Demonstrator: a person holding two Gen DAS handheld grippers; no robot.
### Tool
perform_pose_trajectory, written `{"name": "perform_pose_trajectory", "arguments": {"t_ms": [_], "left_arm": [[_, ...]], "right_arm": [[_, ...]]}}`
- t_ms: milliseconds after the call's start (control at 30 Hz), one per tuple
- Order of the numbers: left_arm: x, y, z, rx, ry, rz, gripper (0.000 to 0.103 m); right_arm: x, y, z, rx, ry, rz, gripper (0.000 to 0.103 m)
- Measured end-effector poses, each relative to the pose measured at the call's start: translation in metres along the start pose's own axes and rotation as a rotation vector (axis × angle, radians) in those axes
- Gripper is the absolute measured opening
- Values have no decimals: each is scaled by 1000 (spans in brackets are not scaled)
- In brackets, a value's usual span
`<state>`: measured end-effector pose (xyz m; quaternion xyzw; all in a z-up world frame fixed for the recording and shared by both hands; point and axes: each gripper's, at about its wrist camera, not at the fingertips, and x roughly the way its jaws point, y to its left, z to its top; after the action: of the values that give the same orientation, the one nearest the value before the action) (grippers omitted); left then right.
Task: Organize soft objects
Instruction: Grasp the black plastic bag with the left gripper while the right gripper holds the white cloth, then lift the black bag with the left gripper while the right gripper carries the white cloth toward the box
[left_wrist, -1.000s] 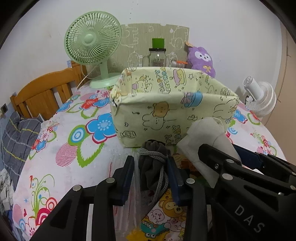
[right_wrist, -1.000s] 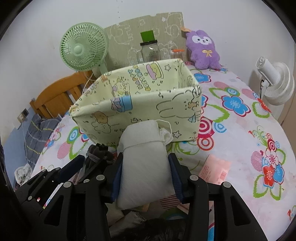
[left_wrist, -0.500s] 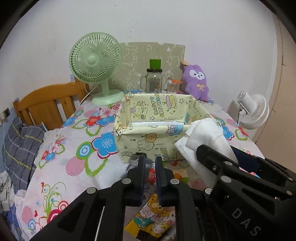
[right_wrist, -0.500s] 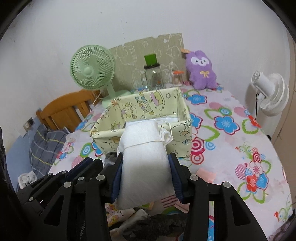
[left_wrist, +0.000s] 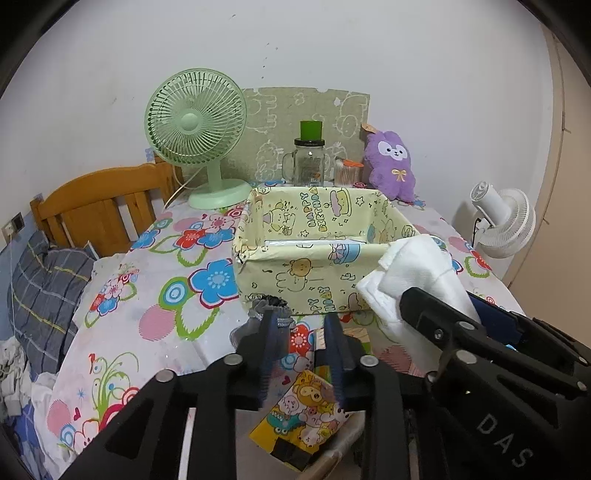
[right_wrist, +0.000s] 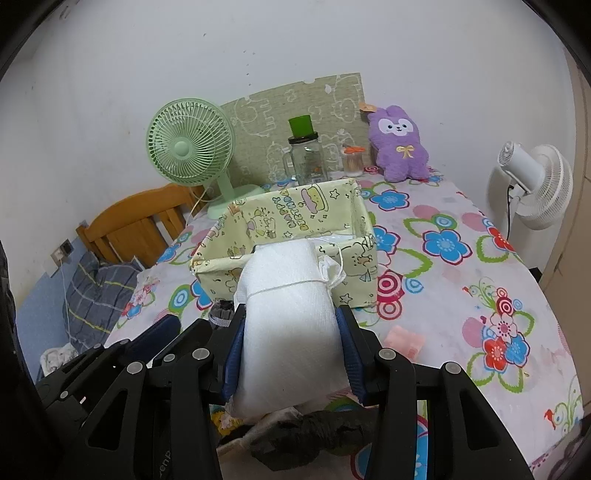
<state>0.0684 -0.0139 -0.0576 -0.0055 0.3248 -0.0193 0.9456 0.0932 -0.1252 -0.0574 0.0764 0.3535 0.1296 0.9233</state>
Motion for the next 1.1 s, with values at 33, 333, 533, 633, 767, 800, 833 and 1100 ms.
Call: {"name": "perform_pose_trajectory", "arguments": {"t_ms": [33, 333, 533, 633, 767, 800, 833, 1100], "left_arm": [[-1, 0, -1, -3, 1, 1, 32], [-3, 0, -16, -14, 11, 0, 50], [-5, -3, -24, -7, 12, -11, 61], [-6, -6, -29, 4, 15, -16, 65], [-4, -9, -38, 9, 24, -27, 67], [-4, -11, -40, 7, 24, -30, 67], [-4, -12, -42, 3, 25, -38, 67], [0, -28, -55, 27, 58, -80, 67]], "right_arm": [[-1, -1, -1, 1, -1, -2, 50], [-7, -8, -16, 12, 1, -27, 50], [-10, -17, -24, 30, 8, -45, 50], [-10, -20, -28, 35, 13, -55, 50], [-10, -26, -37, 47, 28, -66, 50], [-10, -28, -39, 51, 30, -69, 50], [-10, -29, -41, 54, 33, -72, 50], [-12, -47, -57, 100, 61, -100, 50]]}}
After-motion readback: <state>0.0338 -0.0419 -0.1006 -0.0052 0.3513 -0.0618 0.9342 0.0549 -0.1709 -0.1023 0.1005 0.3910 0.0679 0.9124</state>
